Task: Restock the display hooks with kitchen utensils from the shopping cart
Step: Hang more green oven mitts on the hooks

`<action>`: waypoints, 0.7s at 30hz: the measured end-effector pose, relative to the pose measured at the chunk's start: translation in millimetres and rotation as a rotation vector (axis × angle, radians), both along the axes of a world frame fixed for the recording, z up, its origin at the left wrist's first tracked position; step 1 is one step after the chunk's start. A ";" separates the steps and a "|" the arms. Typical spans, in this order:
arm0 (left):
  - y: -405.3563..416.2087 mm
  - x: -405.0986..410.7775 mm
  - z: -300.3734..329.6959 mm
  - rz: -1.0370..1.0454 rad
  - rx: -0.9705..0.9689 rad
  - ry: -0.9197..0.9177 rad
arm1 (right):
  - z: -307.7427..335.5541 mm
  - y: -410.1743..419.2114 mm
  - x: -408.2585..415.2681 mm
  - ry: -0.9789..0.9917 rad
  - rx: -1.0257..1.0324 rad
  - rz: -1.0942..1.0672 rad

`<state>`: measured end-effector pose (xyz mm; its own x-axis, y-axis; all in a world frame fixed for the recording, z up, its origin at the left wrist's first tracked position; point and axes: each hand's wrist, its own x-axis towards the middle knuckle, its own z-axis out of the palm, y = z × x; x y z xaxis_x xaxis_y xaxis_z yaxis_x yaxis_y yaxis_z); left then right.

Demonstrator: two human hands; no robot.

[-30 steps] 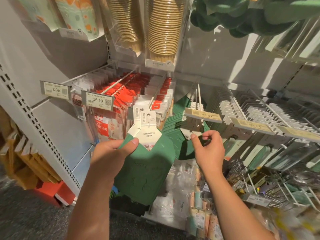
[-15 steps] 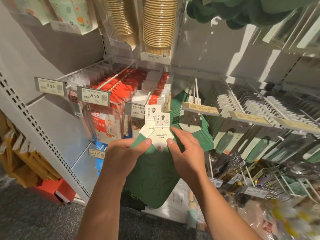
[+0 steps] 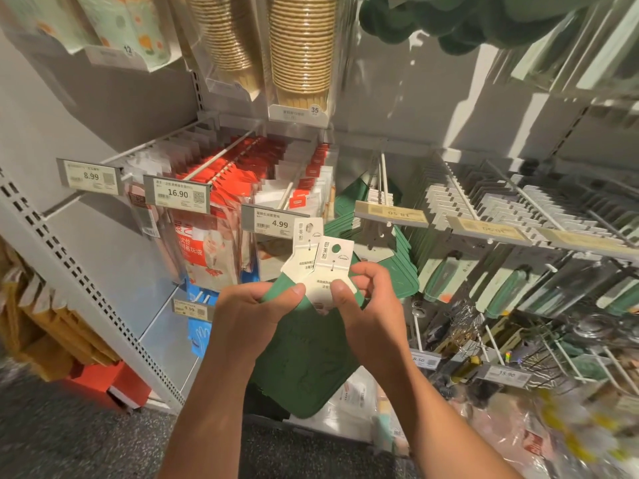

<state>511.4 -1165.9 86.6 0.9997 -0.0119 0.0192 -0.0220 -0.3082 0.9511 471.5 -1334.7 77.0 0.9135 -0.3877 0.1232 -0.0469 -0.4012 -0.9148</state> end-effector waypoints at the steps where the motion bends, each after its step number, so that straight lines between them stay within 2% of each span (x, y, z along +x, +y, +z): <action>1: -1.0 -1.1 0.7 -0.028 0.004 -0.003 | 0.9 -2.1 0.7 0.017 0.052 -0.010; 4: -5.7 -4.9 4.4 -0.101 0.069 -0.037 | 0.3 -10.5 1.8 0.042 0.022 -0.005; 14: 4.0 -2.9 10.5 0.001 0.062 0.051 | -3.1 -53.9 9.8 -0.028 -0.096 -0.218; 21: 17.3 5.0 10.2 0.066 -0.085 0.120 | -3.2 -71.4 31.1 0.015 -0.178 -0.265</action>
